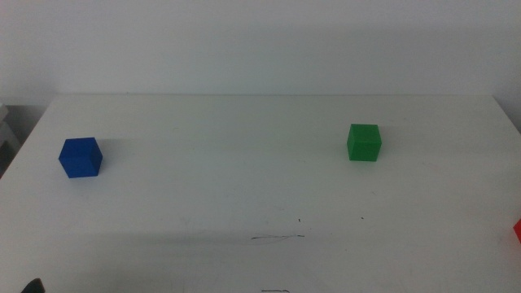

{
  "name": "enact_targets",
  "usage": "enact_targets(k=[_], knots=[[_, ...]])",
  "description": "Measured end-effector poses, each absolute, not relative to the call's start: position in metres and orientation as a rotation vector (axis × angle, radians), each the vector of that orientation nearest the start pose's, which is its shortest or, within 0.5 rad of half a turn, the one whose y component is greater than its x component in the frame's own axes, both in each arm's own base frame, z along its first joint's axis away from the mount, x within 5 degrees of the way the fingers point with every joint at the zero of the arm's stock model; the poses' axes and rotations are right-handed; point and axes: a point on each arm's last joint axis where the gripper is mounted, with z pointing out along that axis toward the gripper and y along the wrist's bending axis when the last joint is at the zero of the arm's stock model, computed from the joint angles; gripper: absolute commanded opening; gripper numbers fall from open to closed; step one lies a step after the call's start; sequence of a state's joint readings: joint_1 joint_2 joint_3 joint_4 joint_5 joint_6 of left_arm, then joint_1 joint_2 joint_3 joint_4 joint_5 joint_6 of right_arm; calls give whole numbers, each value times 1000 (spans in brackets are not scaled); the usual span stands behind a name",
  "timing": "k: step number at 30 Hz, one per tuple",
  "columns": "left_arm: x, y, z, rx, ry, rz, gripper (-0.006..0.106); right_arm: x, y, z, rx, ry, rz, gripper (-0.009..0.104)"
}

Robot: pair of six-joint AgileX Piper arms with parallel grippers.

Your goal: Stack red cubes first, then green, then blue cubes in a specific spot.

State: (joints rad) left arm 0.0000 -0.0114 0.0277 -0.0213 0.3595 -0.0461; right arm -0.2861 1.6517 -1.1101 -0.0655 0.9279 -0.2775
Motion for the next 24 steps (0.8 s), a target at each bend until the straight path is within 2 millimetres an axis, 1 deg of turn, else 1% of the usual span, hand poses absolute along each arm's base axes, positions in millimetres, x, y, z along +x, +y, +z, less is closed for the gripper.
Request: enact_targets(k=[7, 16, 20, 24], knots=[[53, -1, 172, -56, 1859, -53, 75, 312, -97, 204, -44, 2993, -151, 83], [53, -1, 172, -56, 1859, -53, 75, 319, -99, 186, -46, 3027, -133, 82], [53, -1, 172, -56, 1859, -53, 75, 320, -99, 179, -48, 3043, -128, 75], [53, -1, 172, -56, 1859, -53, 75, 321, -99, 175, -50, 3055, -125, 64]])
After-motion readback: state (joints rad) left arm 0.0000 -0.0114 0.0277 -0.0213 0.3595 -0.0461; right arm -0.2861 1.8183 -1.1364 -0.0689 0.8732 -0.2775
